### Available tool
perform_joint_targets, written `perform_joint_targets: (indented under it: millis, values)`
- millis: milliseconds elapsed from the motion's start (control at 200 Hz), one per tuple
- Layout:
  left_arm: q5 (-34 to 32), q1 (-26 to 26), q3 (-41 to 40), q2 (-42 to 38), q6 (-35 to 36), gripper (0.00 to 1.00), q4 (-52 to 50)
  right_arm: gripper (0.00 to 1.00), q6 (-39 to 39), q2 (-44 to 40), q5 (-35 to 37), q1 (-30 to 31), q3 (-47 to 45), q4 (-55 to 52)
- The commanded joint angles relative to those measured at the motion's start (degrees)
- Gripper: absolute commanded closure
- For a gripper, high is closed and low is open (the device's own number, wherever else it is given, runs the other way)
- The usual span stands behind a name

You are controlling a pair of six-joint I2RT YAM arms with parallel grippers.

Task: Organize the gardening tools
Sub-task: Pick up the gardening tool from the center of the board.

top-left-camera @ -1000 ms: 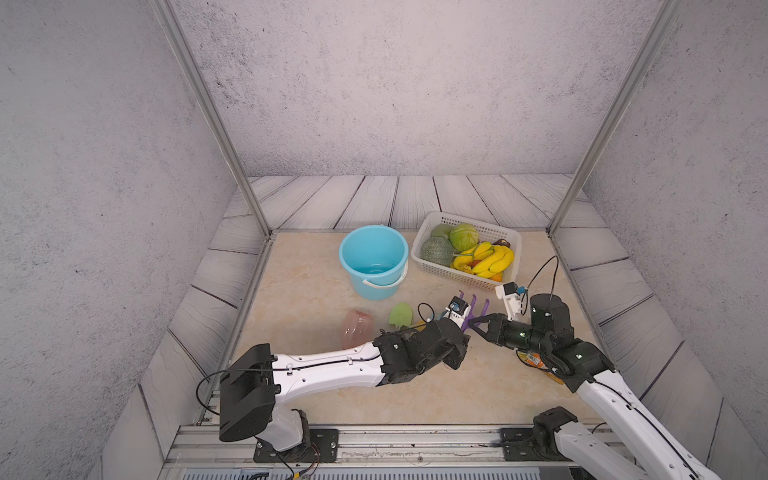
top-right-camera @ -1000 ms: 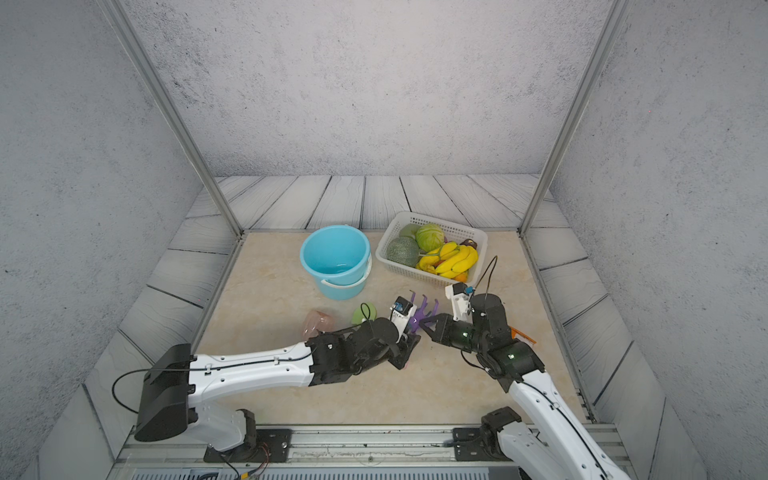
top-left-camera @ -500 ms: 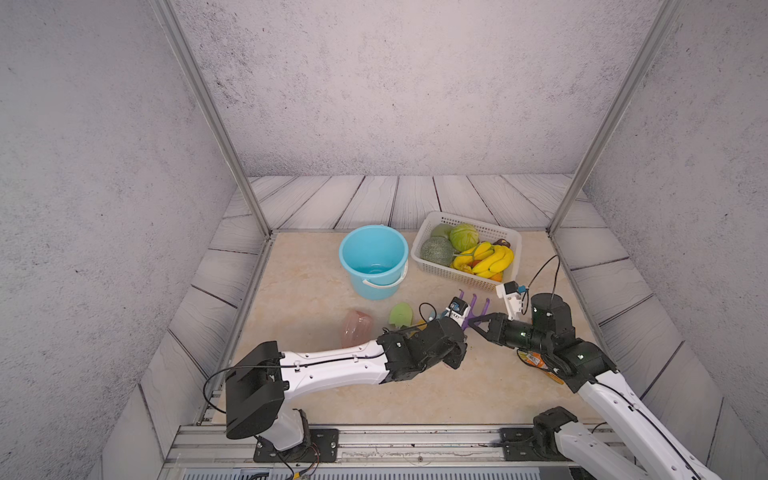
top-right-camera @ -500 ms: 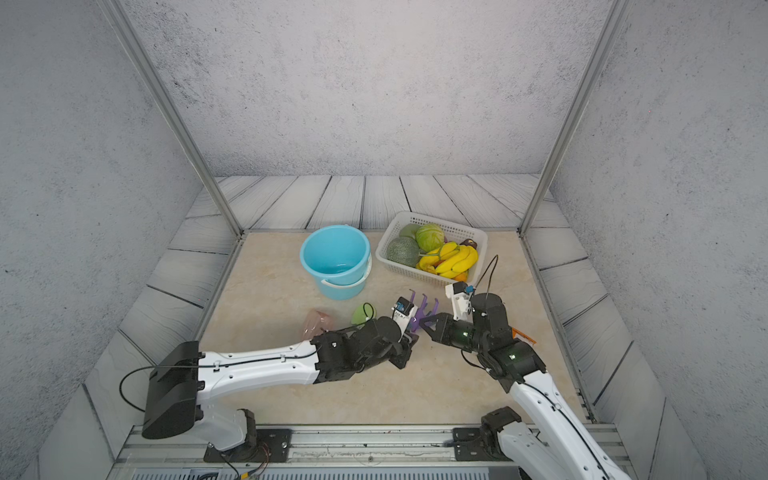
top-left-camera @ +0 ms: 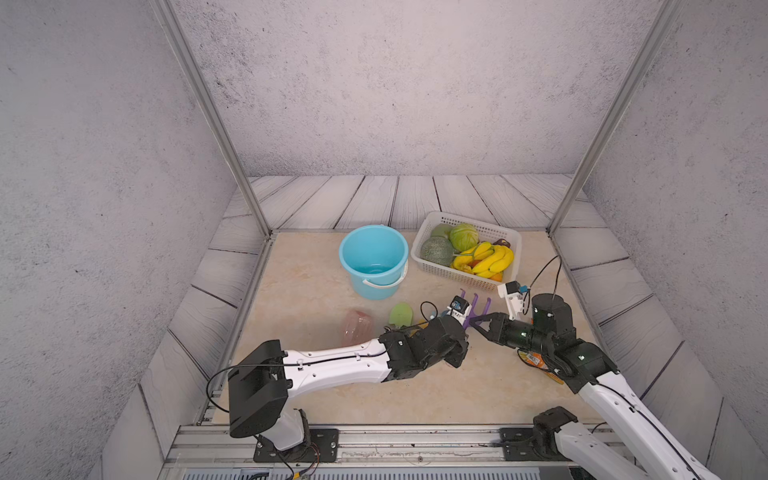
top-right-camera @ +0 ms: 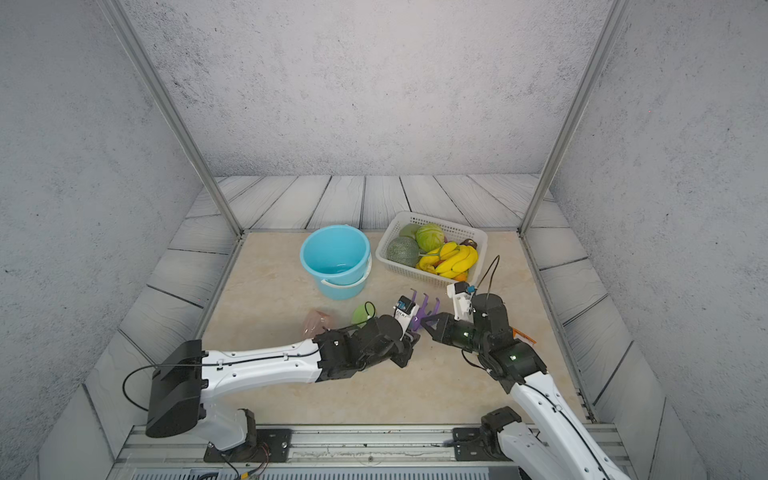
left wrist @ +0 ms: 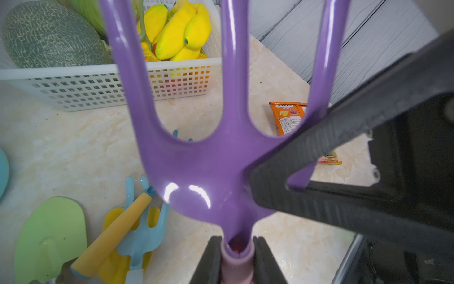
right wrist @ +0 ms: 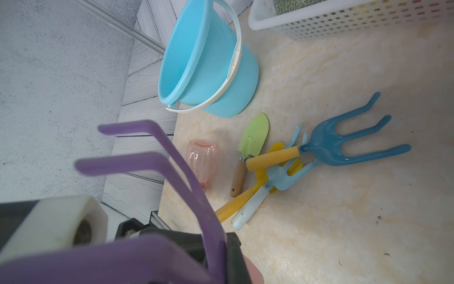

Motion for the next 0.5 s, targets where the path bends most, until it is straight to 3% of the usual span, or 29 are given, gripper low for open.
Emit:
perform_joint_targets:
  millis: [0,95,160,375,495]
  values:
    - [0.4,0.8,1.4,0.6,-1.3,1.00,1.5,0.88,0.0,-1.5,-1.2,0.6,0.2,0.9]
    - [0.4,1.7,0.2,-0.5,-1.8,1.00,1.7,0.63,-0.5,-1.3,-0.5,0.6,0.5,-0.1]
    - [0.3,2.7,-0.6,-1.9,-2.1,1.00,1.3,0.52,-0.9,-1.3,0.1,0.6,0.7,-1.1]
    - [-0.3,7.7,-2.6,-8.0,-1.6,1.00,-1.0,0.41,-1.1,-3.1,2.4,0.6,-0.5,-0.2]
    - [-0.8,12.1,-1.6,-11.4,0.4,1.00,-3.6,0.41,-1.9,-3.2,3.4,0.6,-1.2,-0.6]
